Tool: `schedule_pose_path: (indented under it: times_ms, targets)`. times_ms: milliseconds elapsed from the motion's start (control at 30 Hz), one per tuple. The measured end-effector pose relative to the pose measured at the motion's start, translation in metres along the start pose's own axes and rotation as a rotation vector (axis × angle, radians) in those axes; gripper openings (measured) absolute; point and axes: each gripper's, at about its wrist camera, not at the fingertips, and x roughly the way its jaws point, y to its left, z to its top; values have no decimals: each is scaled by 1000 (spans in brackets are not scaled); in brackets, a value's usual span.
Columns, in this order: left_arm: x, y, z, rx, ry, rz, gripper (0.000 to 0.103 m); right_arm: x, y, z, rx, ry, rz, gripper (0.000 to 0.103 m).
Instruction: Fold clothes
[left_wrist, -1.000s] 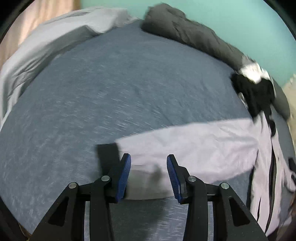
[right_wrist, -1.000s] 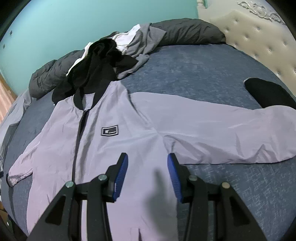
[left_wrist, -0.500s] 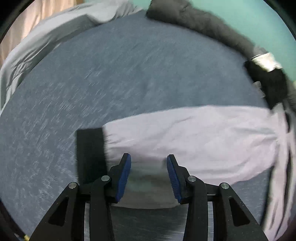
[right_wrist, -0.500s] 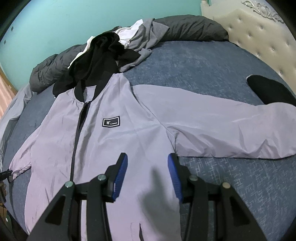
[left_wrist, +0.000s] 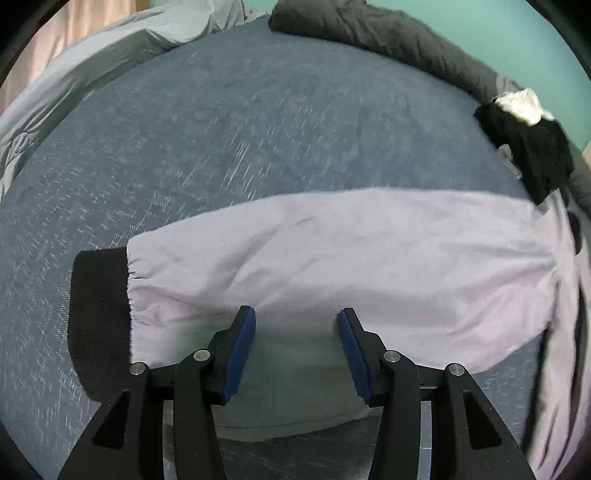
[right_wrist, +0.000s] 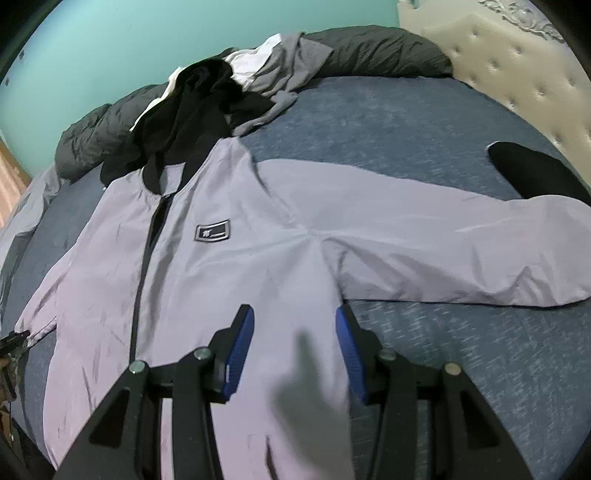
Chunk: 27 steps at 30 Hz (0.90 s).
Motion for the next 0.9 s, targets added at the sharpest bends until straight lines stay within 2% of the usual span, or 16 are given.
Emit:
schedule_pose_path:
  times_ms: [200, 333, 467, 600, 700, 767, 900]
  targets:
    - [-30, -34, -11, 11, 1, -107, 54, 3, -23, -2, 66, 3, -8, 49]
    - [-27, -58, -3, 57, 19, -168, 56, 3, -34, -10, 90, 15, -6, 50]
    - [-26, -88, -2, 117, 13, -215, 62, 1, -44, -17, 98, 29, -3, 50]
    - [-41, -116, -12, 166, 7, -247, 63, -11, -73, -14, 109, -6, -29, 50]
    - [-46, -132, -18, 196, 10, -258, 63, -32, -113, 0, 127, -69, -99, 51]
    - [-46, -138, -18, 204, 9, -260, 63, -52, -157, 12, 189, -123, -160, 52]
    - [-41, -146, -19, 211, 18, -250, 63, -76, -233, 18, 347, -148, -231, 56]
